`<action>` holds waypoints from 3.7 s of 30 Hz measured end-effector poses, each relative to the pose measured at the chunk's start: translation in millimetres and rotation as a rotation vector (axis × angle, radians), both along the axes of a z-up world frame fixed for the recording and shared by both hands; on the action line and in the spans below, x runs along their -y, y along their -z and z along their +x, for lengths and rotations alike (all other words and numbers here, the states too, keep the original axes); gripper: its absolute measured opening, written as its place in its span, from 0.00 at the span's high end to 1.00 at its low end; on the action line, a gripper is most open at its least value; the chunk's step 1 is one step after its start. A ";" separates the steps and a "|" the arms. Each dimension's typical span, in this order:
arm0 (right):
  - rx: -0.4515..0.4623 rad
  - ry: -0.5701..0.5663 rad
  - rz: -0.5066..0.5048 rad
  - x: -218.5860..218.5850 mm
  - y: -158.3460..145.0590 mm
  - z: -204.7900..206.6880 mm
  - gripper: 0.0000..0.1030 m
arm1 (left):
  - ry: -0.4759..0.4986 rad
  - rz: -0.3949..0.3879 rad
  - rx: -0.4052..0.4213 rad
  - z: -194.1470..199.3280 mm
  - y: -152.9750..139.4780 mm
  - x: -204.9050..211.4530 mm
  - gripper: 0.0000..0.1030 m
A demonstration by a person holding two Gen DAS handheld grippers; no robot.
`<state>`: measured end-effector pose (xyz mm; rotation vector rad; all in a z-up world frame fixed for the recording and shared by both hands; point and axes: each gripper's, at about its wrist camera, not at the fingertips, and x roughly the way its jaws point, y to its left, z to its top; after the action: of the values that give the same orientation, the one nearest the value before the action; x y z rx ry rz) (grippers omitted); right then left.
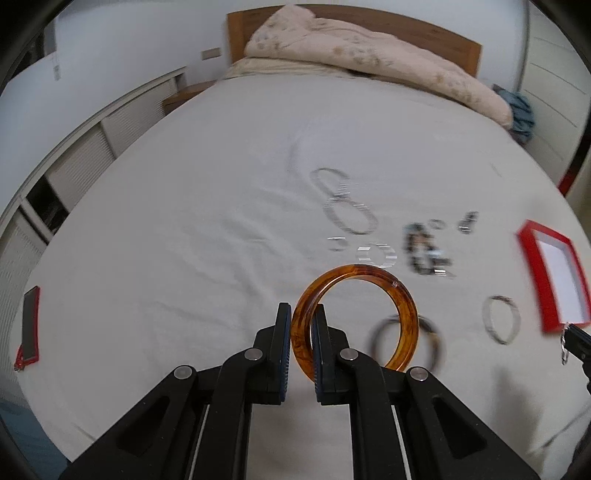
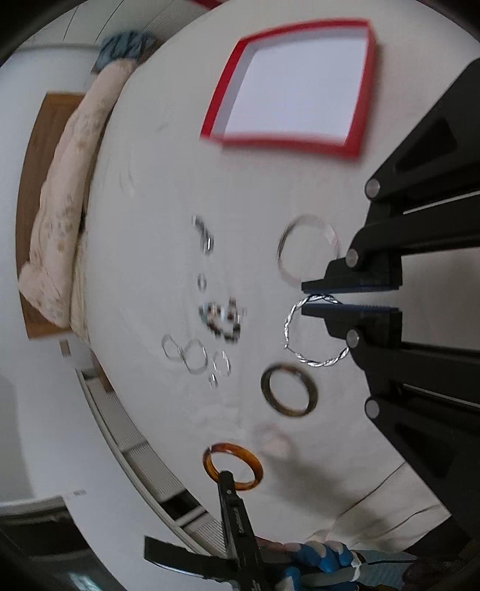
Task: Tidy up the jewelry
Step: 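Carry both pieces into the red box and open both tools, then withdraw both tools from the red box toward the remaining jewelry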
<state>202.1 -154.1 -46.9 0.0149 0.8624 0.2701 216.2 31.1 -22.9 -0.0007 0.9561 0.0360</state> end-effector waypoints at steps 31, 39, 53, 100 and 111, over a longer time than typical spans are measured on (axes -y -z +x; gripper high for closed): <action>-0.140 0.124 -0.198 248.5 65.4 46.0 0.96 | 0.499 0.037 -0.205 75.5 97.1 370.5 0.90; -0.175 0.079 -0.236 245.7 77.1 50.1 0.94 | 0.502 0.001 -0.192 79.3 97.9 363.2 0.89; -0.080 0.207 -0.160 251.2 8.6 -12.5 0.92 | 0.471 -0.093 -0.089 19.2 10.5 307.3 0.59; 0.234 0.105 0.056 50.8 -128.3 -228.8 0.70 | 0.055 0.046 0.324 -230.2 -136.2 38.2 0.31; 0.137 0.082 0.068 42.1 -97.7 -186.2 0.70 | 0.039 0.047 0.237 -188.6 -106.3 34.9 0.31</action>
<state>15.9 -196.3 50.8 0.0941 0.7141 0.2207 27.6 -3.7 83.4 0.0558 0.7180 0.0212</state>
